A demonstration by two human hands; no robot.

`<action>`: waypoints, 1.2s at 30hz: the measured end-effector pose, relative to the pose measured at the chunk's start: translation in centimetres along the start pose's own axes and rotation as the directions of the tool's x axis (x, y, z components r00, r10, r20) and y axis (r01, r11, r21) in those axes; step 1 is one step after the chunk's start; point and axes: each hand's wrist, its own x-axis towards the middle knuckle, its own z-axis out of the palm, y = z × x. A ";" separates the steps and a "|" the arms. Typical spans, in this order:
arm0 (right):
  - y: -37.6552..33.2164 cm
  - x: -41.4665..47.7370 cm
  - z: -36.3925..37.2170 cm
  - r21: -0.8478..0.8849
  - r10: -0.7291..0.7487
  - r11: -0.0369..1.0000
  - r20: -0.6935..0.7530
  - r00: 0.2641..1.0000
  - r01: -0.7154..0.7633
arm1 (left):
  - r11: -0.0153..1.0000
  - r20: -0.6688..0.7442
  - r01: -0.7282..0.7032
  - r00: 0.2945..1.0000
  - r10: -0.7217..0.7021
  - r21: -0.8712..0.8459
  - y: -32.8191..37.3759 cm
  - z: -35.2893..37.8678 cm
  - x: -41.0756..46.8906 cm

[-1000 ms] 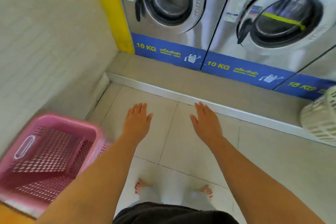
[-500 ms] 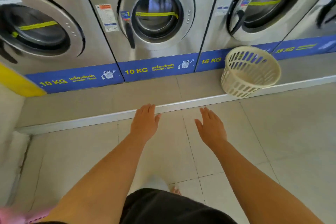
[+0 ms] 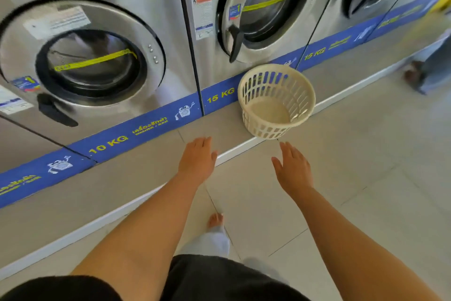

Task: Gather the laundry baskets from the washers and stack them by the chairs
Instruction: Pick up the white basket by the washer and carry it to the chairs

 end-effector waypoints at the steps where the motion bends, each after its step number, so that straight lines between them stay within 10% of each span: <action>1: 0.4 1.7 -0.6 0.021 0.020 1.000 -0.009 1.000 -0.020 | 1.000 0.000 -0.017 1.000 0.017 0.008 0.9 -0.4 2.0; 21: 17.3 34.0 -5.9 0.013 -0.070 0.998 0.154 0.986 0.069 | 0.953 0.029 0.274 0.962 -0.272 -0.128 18.8 4.9 29.6; 36: 24.4 51.3 4.2 0.031 0.058 0.998 0.139 0.989 -0.063 | 0.792 0.003 0.577 0.809 -0.588 -0.201 16.5 18.4 42.1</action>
